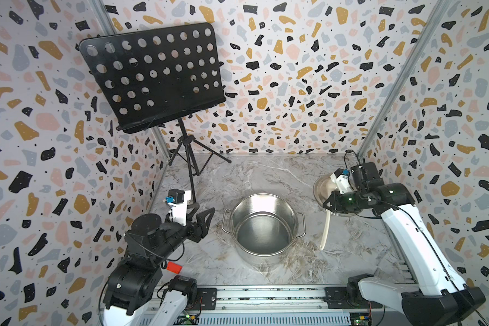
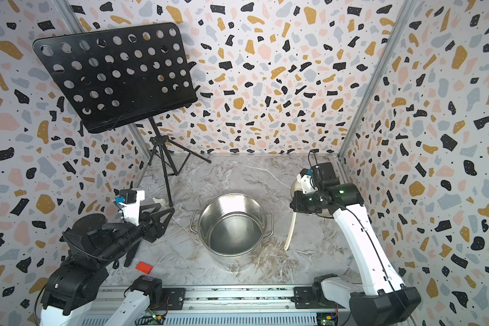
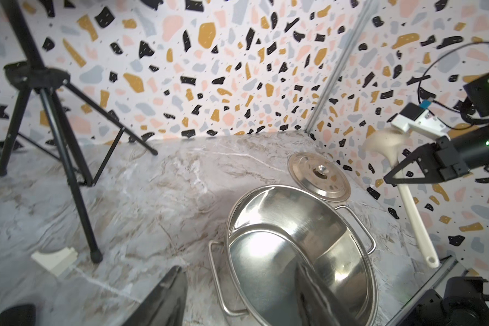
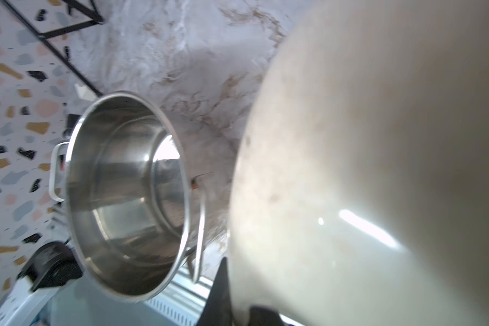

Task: Stir the soup with a spoon
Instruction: Pick up the spoon from the center of the board.

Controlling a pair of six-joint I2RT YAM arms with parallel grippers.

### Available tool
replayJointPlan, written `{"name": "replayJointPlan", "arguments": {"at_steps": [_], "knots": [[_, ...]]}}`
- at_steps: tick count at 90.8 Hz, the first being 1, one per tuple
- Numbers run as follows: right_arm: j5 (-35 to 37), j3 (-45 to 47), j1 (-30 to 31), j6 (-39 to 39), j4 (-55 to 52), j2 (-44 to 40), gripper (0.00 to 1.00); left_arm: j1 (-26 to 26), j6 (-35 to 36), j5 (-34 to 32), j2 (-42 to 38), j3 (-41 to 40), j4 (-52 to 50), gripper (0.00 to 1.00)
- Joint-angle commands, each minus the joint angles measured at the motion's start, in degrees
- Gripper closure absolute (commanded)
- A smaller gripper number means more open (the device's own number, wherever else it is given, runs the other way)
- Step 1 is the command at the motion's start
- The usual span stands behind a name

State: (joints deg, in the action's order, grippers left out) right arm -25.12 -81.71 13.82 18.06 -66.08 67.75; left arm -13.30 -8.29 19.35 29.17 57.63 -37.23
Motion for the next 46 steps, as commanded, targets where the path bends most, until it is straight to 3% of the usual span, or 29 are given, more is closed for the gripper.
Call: {"name": "replayJointPlan", "arguments": {"at_steps": [1, 11, 28, 46], "knots": [[-18.57, -5.59, 0.46, 2.82, -6.76, 1.2, 1.0, -0.53, 9.41, 7.15, -1.5, -1.9, 13.58, 0.39], [-28.72, -7.24, 2.44, 10.3, -1.04, 0.93, 1.0, -1.38, 17.37, 13.01, -2.78, -3.96, 18.67, 0.43], [-36.97, -3.2, 6.32, 23.43, 13.85, 0.48, 1.0, -4.45, 19.86, 15.64, -1.39, -6.2, 29.22, 0.48], [-37.19, -3.67, 8.69, 26.74, 17.13, 3.4, 1.0, -17.95, 29.21, 7.92, 3.73, -4.77, 29.78, 0.48]]}}
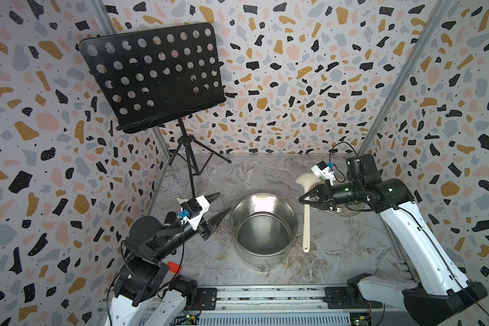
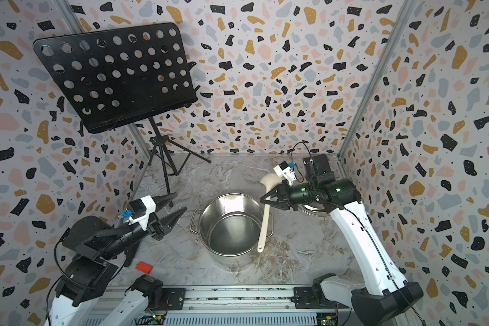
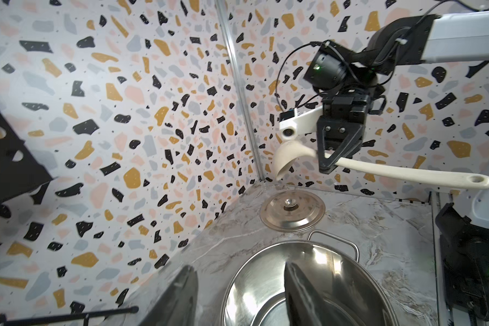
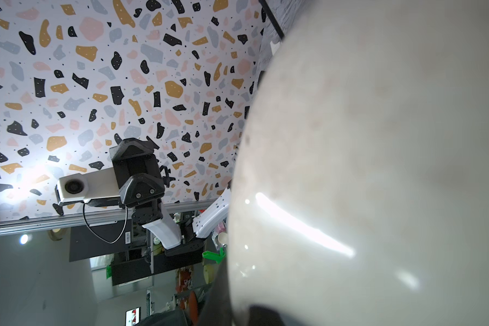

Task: Stir the soup with a spoon
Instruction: Pick up the spoon from the center of the board.

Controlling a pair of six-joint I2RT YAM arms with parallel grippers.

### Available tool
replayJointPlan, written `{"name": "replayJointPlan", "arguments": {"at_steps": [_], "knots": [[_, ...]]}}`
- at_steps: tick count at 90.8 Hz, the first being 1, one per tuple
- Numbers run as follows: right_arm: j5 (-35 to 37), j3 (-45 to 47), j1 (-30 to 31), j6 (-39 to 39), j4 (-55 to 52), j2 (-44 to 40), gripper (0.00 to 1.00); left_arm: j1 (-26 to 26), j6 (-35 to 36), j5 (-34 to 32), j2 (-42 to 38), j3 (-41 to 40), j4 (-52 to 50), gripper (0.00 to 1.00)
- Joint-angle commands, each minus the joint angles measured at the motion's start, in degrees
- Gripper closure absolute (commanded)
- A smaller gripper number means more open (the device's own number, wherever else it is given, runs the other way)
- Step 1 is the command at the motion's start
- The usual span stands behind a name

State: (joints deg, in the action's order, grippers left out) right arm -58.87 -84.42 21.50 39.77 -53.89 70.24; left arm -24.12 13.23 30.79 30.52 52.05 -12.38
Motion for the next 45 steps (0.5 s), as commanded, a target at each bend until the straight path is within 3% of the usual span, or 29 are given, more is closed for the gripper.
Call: {"name": "replayJointPlan", "arguments": {"at_steps": [1, 20, 45], "knots": [[-3.44, -1.03, 1.1, 5.22, 5.02, 1.11, 1.0, -8.07, 8.56, -4.01, 2.67, 0.92, 4.79, 0.48], [-4.77, -1.92, 2.61, 6.56, 4.85, 3.23, 1.0, -30.67, 27.22, -18.24, 8.82, 3.28, -1.23, 0.5], [-4.28, 2.98, 5.53, 10.66, 9.47, 1.91, 1.0, -43.78, 33.95, -25.2, 16.01, 4.46, 3.96, 0.51]]}}
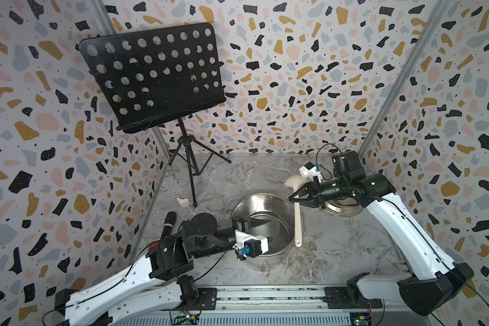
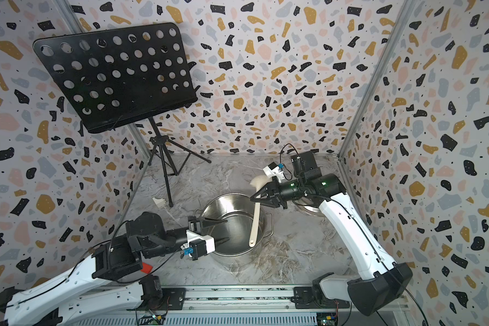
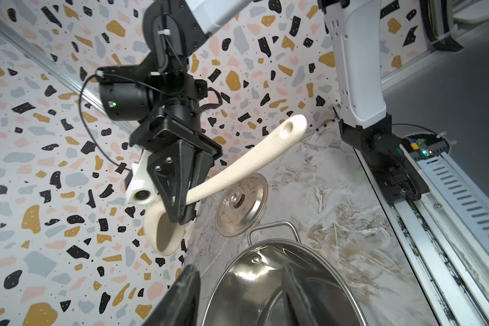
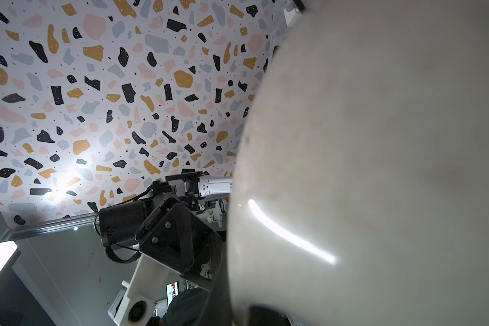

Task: Stir the soup with a spoon
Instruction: Pick up the spoon from the center of the board.

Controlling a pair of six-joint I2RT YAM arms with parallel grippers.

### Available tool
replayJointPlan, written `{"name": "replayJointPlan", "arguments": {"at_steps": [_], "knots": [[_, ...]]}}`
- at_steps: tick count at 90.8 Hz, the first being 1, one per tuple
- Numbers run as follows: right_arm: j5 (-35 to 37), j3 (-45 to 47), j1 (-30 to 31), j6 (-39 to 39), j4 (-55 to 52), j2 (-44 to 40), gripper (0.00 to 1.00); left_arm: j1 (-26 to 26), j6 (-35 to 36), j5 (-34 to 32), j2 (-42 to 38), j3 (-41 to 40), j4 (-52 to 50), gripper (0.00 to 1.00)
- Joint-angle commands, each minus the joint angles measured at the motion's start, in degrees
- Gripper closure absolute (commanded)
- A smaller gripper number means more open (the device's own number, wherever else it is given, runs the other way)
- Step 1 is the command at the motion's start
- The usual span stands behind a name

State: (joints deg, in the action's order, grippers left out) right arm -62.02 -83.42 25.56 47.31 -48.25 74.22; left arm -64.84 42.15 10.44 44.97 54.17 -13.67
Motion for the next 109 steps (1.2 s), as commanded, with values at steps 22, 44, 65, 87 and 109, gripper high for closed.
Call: {"name": "replayJointPlan", "arguments": {"at_steps": [22, 44, 65, 87, 109], "knots": [[0.09, 4.99, 4.09, 6.19, 7.98, -3.1, 1.0, -6.01, 3.39, -5.1, 5.9, 2.45, 10.51, 0.55], [1.21, 7.05, 5.48, 8.23, 10.01, -4.15, 1.0, -8.36, 4.18, -5.16, 8.43, 3.14, 12.05, 0.58], [2.26, 9.56, 5.77, 10.65, 12.83, -5.57, 1.0, -9.66, 2.99, -3.71, 8.97, 4.61, 11.87, 0.5], [2.83, 10.13, 6.09, 11.55, 13.61, -6.43, 1.0, -11.0, 3.03, -3.71, 11.33, 5.27, 11.74, 0.47], [3.1, 10.46, 6.35, 12.0, 13.7, -6.86, 1.0, -11.27, 1.78, -4.21, 11.84, 6.6, 10.19, 0.8]]}}
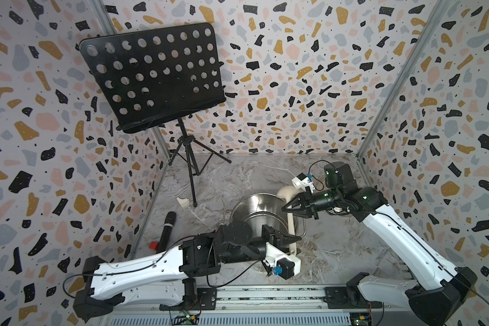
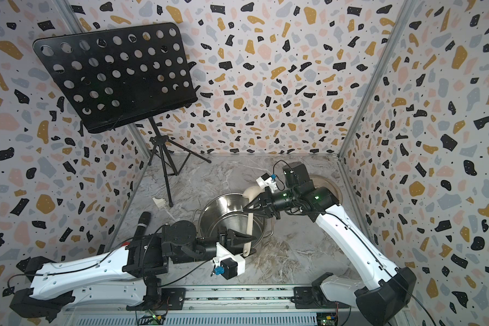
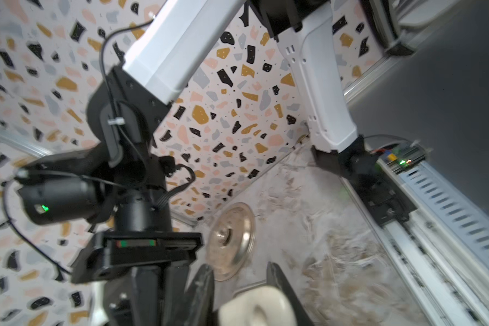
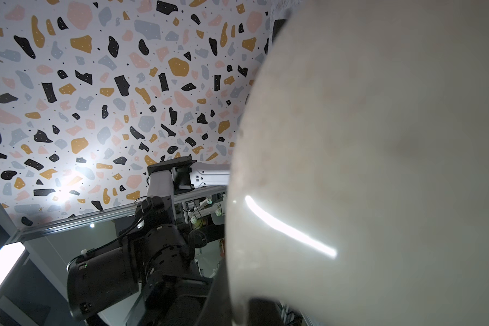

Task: Stir the soup with a spoon
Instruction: Pick up the spoon from the center of the board, then stir the soup in the pan with a stick.

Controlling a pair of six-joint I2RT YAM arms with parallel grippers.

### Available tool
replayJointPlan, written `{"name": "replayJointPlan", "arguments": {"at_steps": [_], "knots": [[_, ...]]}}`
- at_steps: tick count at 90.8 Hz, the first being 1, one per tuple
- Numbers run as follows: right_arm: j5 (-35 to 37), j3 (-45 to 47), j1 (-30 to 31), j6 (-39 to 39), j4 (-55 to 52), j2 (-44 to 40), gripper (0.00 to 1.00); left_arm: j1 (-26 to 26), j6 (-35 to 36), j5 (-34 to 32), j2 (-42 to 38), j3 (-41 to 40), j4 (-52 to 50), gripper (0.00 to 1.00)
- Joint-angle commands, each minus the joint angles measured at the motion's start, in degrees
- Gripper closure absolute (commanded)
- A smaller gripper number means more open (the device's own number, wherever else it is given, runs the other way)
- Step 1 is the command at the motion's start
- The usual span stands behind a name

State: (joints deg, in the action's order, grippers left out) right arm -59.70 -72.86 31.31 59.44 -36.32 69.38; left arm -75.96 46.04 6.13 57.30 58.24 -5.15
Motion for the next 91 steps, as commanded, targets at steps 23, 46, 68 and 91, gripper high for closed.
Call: {"name": "replayJointPlan", "arguments": {"at_steps": [23, 46, 68, 91], "knots": [[3.2, 1.61, 0.77, 0.96, 2.46, -3.83, 0.68, -0.24, -9.03, -5.98, -1.98, 3.95, 0.66, 1.0], [19.19, 2.1, 0.81, -8.24, -11.12, -10.5, 0.12, -0.24, -23.72, -19.92, -8.11, 5.97, -12.31, 1.0], [28.79, 7.5, 0.84, -13.65, -20.5, -20.01, 0.07, -0.06, -32.07, -31.14, -11.4, 2.69, -19.05, 1.0], [34.9, 5.23, 0.79, -21.14, -28.05, -22.82, 0.08, 4.22, -36.99, -34.23, -7.6, -1.31, -14.65, 1.0]]}}
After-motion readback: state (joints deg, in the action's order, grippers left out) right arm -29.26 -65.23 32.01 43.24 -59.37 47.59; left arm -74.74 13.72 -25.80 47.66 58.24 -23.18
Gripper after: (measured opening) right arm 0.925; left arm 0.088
